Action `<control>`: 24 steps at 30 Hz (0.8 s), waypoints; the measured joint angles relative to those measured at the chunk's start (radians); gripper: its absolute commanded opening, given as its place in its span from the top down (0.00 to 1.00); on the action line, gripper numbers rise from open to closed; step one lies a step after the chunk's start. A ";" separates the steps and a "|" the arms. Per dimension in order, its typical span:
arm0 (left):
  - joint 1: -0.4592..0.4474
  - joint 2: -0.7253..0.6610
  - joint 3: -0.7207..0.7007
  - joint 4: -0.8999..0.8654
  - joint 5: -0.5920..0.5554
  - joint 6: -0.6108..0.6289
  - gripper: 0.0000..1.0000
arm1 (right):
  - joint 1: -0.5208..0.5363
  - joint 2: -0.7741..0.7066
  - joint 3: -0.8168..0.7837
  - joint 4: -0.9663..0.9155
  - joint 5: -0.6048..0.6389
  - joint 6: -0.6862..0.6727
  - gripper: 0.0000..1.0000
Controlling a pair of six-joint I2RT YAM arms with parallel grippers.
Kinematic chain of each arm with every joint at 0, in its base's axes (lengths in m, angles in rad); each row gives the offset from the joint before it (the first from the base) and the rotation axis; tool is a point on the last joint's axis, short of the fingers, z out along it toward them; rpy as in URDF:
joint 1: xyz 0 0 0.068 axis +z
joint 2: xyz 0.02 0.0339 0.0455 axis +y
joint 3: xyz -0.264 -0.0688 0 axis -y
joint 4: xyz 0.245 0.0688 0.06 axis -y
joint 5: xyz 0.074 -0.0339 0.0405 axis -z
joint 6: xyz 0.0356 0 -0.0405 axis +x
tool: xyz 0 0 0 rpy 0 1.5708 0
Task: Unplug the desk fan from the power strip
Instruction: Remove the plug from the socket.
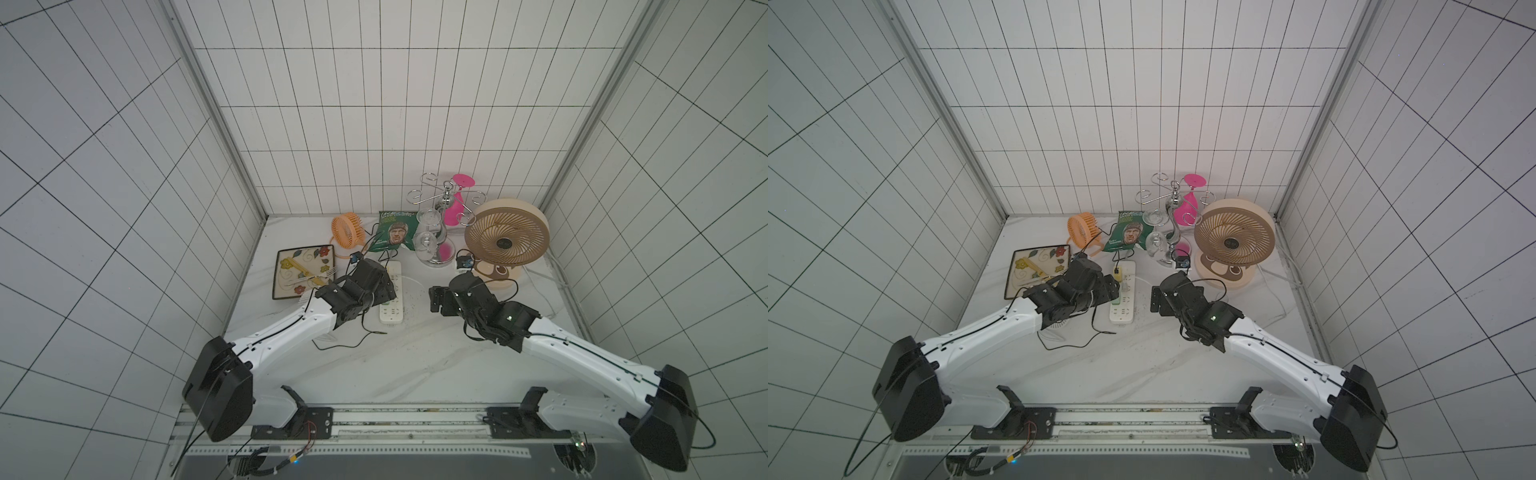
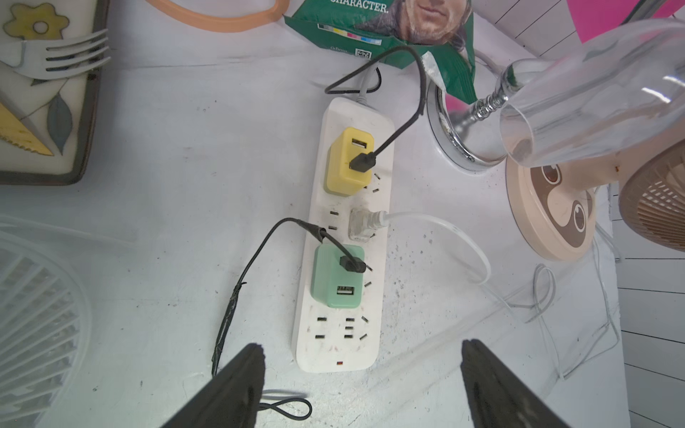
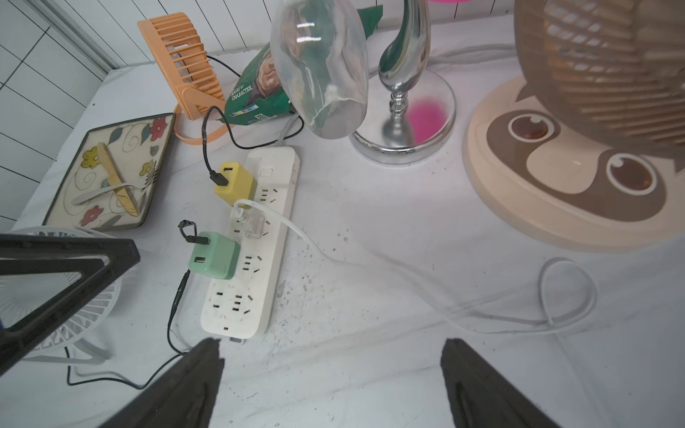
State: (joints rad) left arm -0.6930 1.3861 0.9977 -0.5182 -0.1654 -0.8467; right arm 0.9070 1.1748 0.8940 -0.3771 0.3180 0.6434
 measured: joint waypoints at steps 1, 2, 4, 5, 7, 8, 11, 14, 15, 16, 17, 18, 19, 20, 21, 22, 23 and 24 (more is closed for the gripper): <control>0.000 0.015 0.008 -0.007 0.001 0.008 0.18 | -0.011 0.012 0.000 -0.001 -0.024 0.026 0.06; 0.000 0.034 0.018 -0.016 0.001 0.017 0.19 | -0.022 0.026 0.000 0.000 -0.050 0.047 0.06; 0.000 0.074 0.038 -0.026 0.001 0.032 0.22 | -0.040 0.046 -0.007 0.013 -0.098 0.083 0.06; 0.000 0.098 0.051 -0.032 0.002 0.041 0.23 | -0.048 0.053 -0.017 0.030 -0.122 0.101 0.06; 0.000 0.146 0.081 -0.044 0.003 0.054 0.26 | -0.062 0.062 -0.041 0.063 -0.167 0.134 0.06; 0.000 0.171 0.098 -0.048 0.002 0.061 0.28 | -0.070 0.069 -0.051 0.075 -0.187 0.148 0.06; 0.000 0.226 0.139 -0.056 0.000 0.073 0.32 | -0.083 0.101 -0.069 0.112 -0.232 0.185 0.07; 0.000 0.269 0.179 -0.074 -0.005 0.085 0.34 | -0.083 0.130 -0.078 0.154 -0.264 0.211 0.08; 0.000 0.283 0.194 -0.080 -0.008 0.089 0.34 | -0.083 0.141 -0.078 0.170 -0.278 0.219 0.08; 0.000 0.296 0.207 -0.083 -0.011 0.092 0.34 | -0.083 0.152 -0.078 0.187 -0.285 0.225 0.09; 0.000 0.308 0.219 -0.086 -0.015 0.095 0.35 | -0.083 0.162 -0.078 0.202 -0.294 0.232 0.09; 0.000 0.317 0.228 -0.089 -0.019 0.097 0.35 | -0.083 0.173 -0.079 0.218 -0.301 0.238 0.10; 0.000 0.326 0.233 -0.090 -0.025 0.099 0.37 | -0.083 0.180 -0.081 0.232 -0.307 0.245 0.11; 0.000 0.333 0.240 -0.095 -0.031 0.103 0.37 | -0.083 0.187 -0.085 0.249 -0.312 0.254 0.12; 0.000 0.340 0.245 -0.098 -0.038 0.105 0.38 | -0.083 0.190 -0.088 0.259 -0.315 0.259 0.13; 0.000 0.348 0.252 -0.104 -0.044 0.108 0.38 | -0.085 0.196 -0.089 0.270 -0.320 0.264 0.13; 0.000 0.357 0.259 -0.109 -0.048 0.111 0.38 | -0.087 0.204 -0.089 0.282 -0.326 0.267 0.14; 0.000 0.365 0.264 -0.112 -0.052 0.114 0.39 | -0.090 0.212 -0.089 0.292 -0.331 0.271 0.14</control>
State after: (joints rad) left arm -0.6930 1.7515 1.2621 -0.6300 -0.2173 -0.7330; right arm 0.8173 1.3872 0.8055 -0.0853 -0.0128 0.9146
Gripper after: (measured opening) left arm 0.617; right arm 0.867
